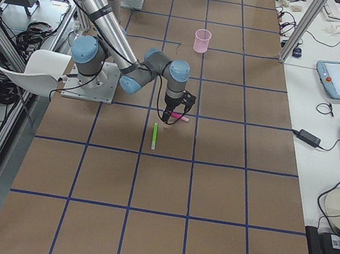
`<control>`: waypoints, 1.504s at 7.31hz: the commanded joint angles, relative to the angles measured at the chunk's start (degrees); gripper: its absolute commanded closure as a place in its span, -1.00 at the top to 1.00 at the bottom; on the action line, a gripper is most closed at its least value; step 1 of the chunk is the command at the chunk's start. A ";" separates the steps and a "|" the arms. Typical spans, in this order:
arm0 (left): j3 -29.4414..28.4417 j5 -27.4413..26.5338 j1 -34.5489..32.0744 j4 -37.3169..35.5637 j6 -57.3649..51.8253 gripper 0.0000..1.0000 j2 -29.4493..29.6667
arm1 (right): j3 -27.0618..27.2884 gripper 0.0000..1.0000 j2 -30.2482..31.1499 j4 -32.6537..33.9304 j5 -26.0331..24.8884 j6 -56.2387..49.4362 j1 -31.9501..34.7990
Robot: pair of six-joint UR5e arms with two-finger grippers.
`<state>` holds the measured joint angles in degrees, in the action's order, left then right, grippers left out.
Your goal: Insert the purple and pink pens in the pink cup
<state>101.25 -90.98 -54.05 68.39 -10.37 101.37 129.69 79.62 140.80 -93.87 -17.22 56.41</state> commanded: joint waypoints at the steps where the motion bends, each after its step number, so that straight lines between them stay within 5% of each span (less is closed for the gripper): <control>1: 0.97 0.28 1.22 -3.51 0.86 1.00 4.60 | -0.05 0.99 -0.69 0.52 0.01 -0.01 0.90; 3: 2.46 0.46 1.22 -11.48 0.96 1.00 9.17 | -0.14 0.59 -2.28 0.61 -0.08 -0.36 0.90; 5: 2.47 0.54 0.96 -12.31 2.89 1.00 11.99 | -0.58 -0.21 -2.19 0.26 -0.87 -0.54 0.90; 7: 2.46 0.63 0.70 -13.80 5.09 1.00 14.11 | -0.84 -0.68 -2.11 0.00 -1.31 -0.71 0.90; 8: 2.46 0.54 0.70 -13.72 4.92 0.77 14.72 | -1.02 -0.91 -1.84 -0.26 -2.27 -0.71 0.90; 11: 2.46 0.54 0.34 -13.54 4.57 0.38 15.34 | -2.76 -1.00 0.60 -3.49 -3.24 -1.50 1.51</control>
<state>103.71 -90.44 -53.63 54.77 -5.59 116.49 127.98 78.69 139.55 -96.39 -18.31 57.44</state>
